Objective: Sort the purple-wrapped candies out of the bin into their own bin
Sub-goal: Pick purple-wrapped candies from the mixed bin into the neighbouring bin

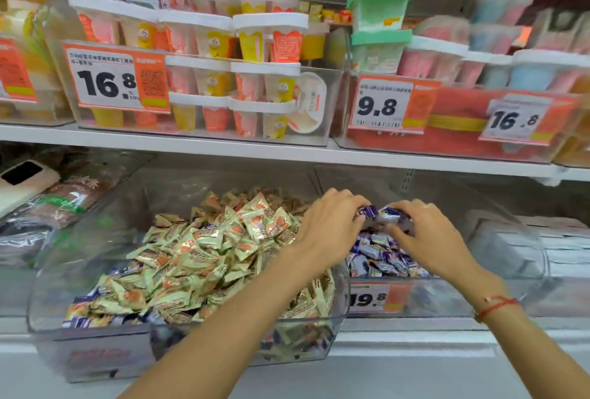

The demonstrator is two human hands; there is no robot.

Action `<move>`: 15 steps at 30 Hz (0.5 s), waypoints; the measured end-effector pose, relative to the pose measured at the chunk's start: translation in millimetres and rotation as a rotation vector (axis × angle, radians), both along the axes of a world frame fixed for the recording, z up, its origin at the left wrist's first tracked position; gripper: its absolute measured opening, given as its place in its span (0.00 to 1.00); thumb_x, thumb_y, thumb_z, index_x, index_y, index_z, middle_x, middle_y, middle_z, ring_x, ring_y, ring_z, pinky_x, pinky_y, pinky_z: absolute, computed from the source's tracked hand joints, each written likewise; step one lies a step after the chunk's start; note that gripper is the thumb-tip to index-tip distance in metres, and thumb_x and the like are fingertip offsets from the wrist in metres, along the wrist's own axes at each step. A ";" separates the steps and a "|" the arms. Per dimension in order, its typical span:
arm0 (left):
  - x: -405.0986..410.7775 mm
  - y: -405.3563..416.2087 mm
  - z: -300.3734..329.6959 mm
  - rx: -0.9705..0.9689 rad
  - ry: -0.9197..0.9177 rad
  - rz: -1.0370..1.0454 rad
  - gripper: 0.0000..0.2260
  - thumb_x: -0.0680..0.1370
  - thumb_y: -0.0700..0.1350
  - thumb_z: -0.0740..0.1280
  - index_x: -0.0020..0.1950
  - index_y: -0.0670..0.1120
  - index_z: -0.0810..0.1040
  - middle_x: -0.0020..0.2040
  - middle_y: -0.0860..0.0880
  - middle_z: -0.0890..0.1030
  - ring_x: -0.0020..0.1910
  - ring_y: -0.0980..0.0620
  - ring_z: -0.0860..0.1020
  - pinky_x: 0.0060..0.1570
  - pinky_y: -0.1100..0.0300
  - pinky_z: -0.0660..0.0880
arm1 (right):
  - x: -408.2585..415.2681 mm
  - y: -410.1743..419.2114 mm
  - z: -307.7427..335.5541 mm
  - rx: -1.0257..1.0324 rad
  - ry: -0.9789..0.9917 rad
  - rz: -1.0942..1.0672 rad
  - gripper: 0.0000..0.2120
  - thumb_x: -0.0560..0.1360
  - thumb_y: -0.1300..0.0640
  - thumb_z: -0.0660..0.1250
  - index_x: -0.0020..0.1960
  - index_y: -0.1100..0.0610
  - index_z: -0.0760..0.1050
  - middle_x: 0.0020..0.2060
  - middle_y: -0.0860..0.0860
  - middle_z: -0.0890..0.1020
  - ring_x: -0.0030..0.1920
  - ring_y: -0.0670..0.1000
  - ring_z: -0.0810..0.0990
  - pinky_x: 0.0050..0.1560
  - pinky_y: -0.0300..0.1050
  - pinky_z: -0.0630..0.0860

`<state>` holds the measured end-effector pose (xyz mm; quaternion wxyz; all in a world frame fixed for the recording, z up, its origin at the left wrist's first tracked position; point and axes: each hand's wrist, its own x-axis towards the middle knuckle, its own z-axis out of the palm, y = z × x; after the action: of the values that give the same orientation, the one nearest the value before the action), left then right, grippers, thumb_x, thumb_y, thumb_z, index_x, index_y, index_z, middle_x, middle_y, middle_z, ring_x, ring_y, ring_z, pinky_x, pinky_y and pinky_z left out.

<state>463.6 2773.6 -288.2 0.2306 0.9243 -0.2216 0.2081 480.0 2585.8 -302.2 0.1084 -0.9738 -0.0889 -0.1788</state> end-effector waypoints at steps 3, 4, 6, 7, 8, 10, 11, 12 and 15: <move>13.6 -9.2 -4.5 0.088 0.040 0.006 0.17 0.81 0.44 0.61 0.70 0.49 0.70 0.62 0.48 0.77 0.63 0.47 0.71 0.58 0.49 0.72 | 12.0 -4.6 -1.3 -0.110 0.219 0.026 0.26 0.78 0.50 0.64 0.74 0.46 0.62 0.69 0.50 0.70 0.66 0.56 0.69 0.61 0.53 0.69; 13.6 -6.5 -4.9 0.077 0.035 0.020 0.17 0.81 0.44 0.61 0.70 0.49 0.70 0.63 0.48 0.77 0.64 0.47 0.71 0.60 0.50 0.71 | 12.6 -6.4 -3.0 -0.100 0.237 0.043 0.26 0.78 0.51 0.64 0.74 0.45 0.62 0.70 0.49 0.69 0.67 0.55 0.68 0.62 0.52 0.69; 6.6 9.1 -4.8 0.021 -0.012 0.052 0.17 0.80 0.44 0.60 0.70 0.51 0.71 0.65 0.52 0.76 0.64 0.51 0.70 0.62 0.53 0.68 | 9.3 -10.2 -8.2 0.029 0.191 0.105 0.22 0.77 0.53 0.65 0.71 0.45 0.67 0.68 0.47 0.72 0.66 0.53 0.70 0.62 0.51 0.70; -0.2 21.8 -4.8 -0.014 -0.042 0.074 0.17 0.80 0.45 0.60 0.69 0.53 0.71 0.65 0.54 0.75 0.64 0.54 0.70 0.63 0.56 0.66 | 5.1 -9.6 -10.8 0.120 0.153 0.151 0.20 0.77 0.54 0.66 0.68 0.44 0.71 0.64 0.45 0.74 0.64 0.51 0.72 0.62 0.50 0.71; -8.5 37.0 -4.7 -0.039 -0.069 0.104 0.16 0.80 0.45 0.61 0.68 0.54 0.71 0.64 0.57 0.75 0.64 0.57 0.69 0.63 0.59 0.64 | 0.3 -6.2 -12.5 0.201 0.105 0.202 0.17 0.77 0.55 0.66 0.64 0.44 0.74 0.61 0.43 0.77 0.61 0.48 0.75 0.61 0.49 0.72; -29.0 73.0 -3.8 -0.052 -0.125 0.196 0.15 0.80 0.46 0.62 0.66 0.55 0.73 0.62 0.60 0.75 0.63 0.60 0.68 0.61 0.63 0.62 | -10.2 9.3 -12.2 0.326 0.007 0.296 0.12 0.76 0.57 0.68 0.57 0.44 0.78 0.53 0.39 0.79 0.54 0.42 0.78 0.56 0.47 0.76; -39.4 92.2 -3.4 -0.060 -0.158 0.257 0.14 0.79 0.46 0.64 0.64 0.55 0.75 0.61 0.60 0.76 0.62 0.59 0.69 0.60 0.62 0.62 | -15.9 21.9 -8.8 0.371 -0.034 0.342 0.12 0.75 0.59 0.68 0.54 0.43 0.80 0.50 0.37 0.80 0.51 0.42 0.79 0.53 0.45 0.77; -48.6 111.1 -3.7 -0.070 -0.202 0.326 0.12 0.78 0.46 0.65 0.62 0.54 0.77 0.59 0.59 0.77 0.61 0.58 0.71 0.58 0.60 0.64 | -21.0 36.5 -4.6 0.402 -0.063 0.388 0.13 0.75 0.60 0.68 0.51 0.42 0.80 0.47 0.36 0.80 0.48 0.41 0.80 0.50 0.43 0.78; -66.4 165.6 -5.6 -0.079 -0.310 0.540 0.12 0.75 0.43 0.69 0.58 0.50 0.79 0.56 0.55 0.79 0.57 0.52 0.74 0.54 0.54 0.69 | -28.9 86.1 8.4 0.445 -0.085 0.531 0.12 0.75 0.61 0.68 0.49 0.44 0.81 0.44 0.37 0.81 0.46 0.42 0.80 0.46 0.44 0.78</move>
<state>397.2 2939.2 -293.7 0.1661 0.8974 0.0078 0.4088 451.1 2671.9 -293.8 0.3571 -0.8609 -0.3024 -0.1999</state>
